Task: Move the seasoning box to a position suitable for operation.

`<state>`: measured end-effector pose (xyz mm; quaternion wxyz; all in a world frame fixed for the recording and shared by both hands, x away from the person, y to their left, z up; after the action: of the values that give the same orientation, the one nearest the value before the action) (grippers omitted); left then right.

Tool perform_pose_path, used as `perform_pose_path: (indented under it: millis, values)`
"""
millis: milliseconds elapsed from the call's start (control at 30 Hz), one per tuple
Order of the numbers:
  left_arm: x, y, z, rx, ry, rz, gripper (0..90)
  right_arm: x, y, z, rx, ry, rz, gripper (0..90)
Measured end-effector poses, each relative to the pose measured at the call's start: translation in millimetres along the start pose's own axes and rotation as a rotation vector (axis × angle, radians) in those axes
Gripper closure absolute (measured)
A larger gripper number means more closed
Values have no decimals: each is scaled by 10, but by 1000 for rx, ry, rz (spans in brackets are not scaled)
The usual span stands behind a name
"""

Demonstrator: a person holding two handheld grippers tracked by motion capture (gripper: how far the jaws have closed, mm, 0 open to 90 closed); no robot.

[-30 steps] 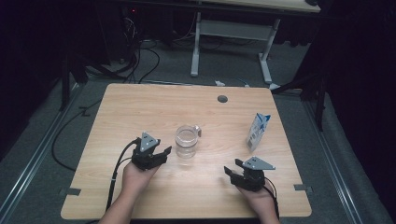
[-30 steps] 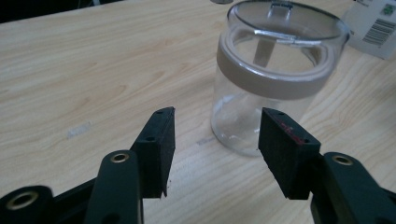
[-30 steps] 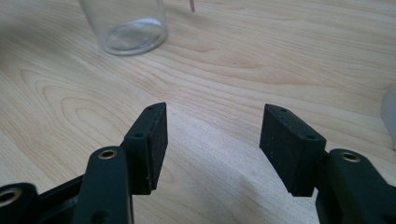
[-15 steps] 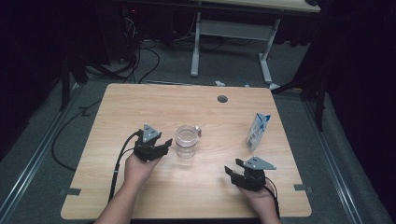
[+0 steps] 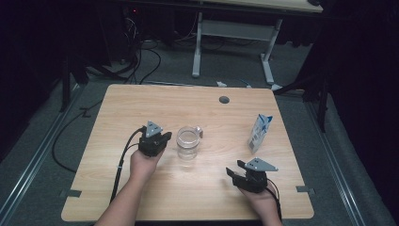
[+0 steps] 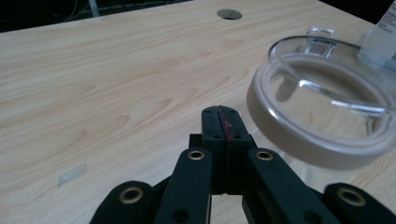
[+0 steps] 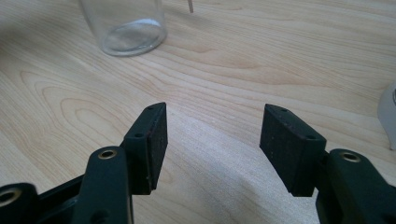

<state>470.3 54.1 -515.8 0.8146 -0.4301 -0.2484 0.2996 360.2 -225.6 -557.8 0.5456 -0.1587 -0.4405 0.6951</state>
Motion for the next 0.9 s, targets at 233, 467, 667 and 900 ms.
perform_pose_path:
  millis: [233,467,667,900]
  values:
    - [-4,-84,-145,-25,24,-3,900,2,14,-9,3,-3,-1,418]
    - [-105,-77,-80,-55,38,-21,900,-3,22,-15,7,-1,-6,418]
    - [-224,-26,79,-79,53,-25,900,13,30,-21,11,0,0,418]
    - [-465,45,269,-112,94,-46,900,21,30,-26,12,1,-1,418]
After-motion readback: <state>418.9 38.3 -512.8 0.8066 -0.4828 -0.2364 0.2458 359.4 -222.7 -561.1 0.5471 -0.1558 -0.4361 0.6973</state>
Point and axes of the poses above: each handheld gripper's, and its own axes: z roughly backward along the jaws, y roughly out of its underside, x roughly to its left, the point moved 7 cm from there along -z, roughly forward along the jaws, and after that the axes turned 15 degrees about -z, right-handed, at the moved point
